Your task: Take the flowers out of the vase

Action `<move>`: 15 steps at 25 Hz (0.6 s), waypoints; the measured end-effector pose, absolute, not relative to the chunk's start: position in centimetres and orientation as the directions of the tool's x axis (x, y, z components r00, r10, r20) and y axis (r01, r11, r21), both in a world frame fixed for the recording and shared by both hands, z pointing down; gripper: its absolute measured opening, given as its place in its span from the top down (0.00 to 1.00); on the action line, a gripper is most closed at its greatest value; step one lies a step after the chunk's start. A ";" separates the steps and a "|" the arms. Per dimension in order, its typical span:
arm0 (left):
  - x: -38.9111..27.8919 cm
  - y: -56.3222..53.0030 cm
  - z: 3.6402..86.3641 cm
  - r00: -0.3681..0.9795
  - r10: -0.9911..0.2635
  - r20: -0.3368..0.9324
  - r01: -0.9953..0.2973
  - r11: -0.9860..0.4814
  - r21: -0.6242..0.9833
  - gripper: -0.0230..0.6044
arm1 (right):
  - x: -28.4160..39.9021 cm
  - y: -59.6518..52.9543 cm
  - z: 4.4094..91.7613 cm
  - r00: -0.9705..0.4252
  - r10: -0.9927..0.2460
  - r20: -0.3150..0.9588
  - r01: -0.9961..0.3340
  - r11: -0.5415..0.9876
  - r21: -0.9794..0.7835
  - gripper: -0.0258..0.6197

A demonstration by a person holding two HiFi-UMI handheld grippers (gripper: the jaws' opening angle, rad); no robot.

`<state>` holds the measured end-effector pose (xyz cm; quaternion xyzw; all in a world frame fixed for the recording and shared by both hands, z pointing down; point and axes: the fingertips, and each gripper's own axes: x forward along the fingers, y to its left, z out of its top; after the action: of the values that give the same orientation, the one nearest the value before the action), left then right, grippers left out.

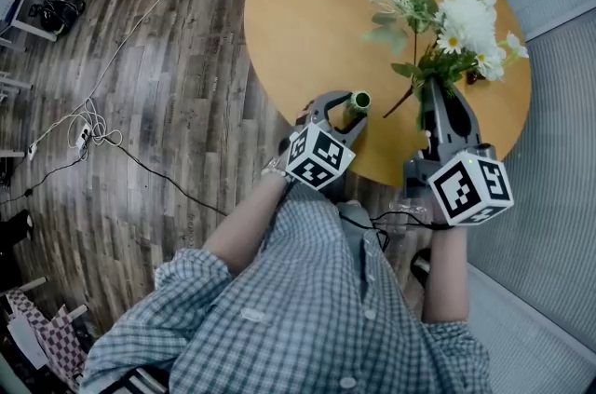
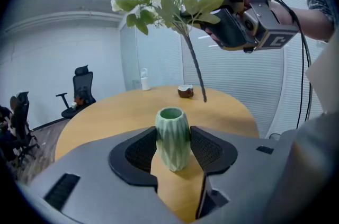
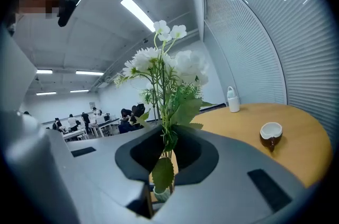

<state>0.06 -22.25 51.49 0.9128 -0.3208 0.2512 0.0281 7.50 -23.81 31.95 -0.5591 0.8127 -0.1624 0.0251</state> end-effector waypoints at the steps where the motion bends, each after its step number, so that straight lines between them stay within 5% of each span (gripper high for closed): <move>1: 0.4 -22.1 50.9 0.669 -0.571 0.476 -0.600 -0.793 -0.109 0.63 | 8.2 -23.5 32.1 -0.365 -0.916 0.163 -0.904 0.307 -0.298 0.90; 15: 3.6 -21.2 48.7 0.666 -0.573 0.478 -0.600 -0.792 -0.113 0.63 | 13.2 -20.2 41.9 -0.314 -0.851 0.420 -0.930 0.186 -0.318 0.90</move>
<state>3.56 -21.16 48.71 0.9122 -0.3215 0.2525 0.0269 13.20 -20.17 41.94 -0.5809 0.7665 -0.2636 -0.0743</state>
